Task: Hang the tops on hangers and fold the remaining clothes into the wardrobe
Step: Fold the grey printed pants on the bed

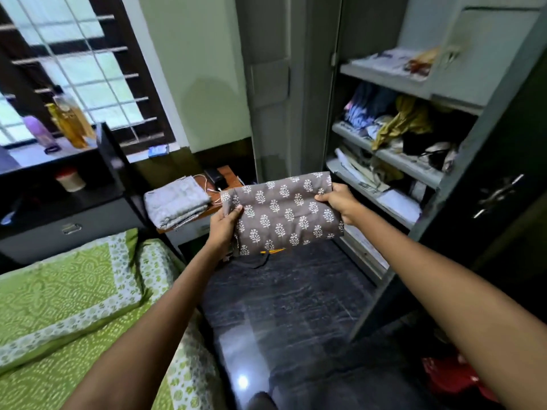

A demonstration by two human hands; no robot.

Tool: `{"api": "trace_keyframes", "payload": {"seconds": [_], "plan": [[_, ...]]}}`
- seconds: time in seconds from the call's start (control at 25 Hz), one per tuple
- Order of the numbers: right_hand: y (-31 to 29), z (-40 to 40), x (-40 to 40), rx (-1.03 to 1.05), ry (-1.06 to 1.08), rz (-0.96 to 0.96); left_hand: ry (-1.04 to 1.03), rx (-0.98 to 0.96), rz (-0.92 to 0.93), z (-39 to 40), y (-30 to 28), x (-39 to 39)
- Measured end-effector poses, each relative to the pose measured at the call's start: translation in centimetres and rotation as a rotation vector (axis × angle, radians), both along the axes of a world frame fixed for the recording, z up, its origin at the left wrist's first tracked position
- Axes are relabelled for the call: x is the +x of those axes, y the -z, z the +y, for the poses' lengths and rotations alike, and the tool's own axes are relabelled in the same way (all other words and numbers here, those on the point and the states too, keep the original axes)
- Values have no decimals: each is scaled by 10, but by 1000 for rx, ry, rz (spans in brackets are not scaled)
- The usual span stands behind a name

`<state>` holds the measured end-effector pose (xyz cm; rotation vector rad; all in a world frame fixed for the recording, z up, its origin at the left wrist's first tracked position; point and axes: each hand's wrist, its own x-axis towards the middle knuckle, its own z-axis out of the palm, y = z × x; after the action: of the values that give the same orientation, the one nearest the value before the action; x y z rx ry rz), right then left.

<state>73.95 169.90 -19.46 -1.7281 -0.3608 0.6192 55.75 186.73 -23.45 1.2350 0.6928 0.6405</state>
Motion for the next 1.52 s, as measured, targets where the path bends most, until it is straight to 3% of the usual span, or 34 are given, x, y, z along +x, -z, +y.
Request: {"api": "trace_keyframes", "payload": {"seconds": [0.36,0.68,0.96,1.2,1.52], "plan": [[-26,73,112,-22,204,-136,79,9,-46,90,-23,136],[-60,143,225,-118,386,-111,277,-8,-44,185,-48,285],[-80,142,334,-221,424,-206,401,-88,-101,191,-45,410],[-82,124,447,59,617,-89,509,9,-119,202,-70,582],[-87,98,550,621,867,72,824,616,-109,169,-183,816]]}}
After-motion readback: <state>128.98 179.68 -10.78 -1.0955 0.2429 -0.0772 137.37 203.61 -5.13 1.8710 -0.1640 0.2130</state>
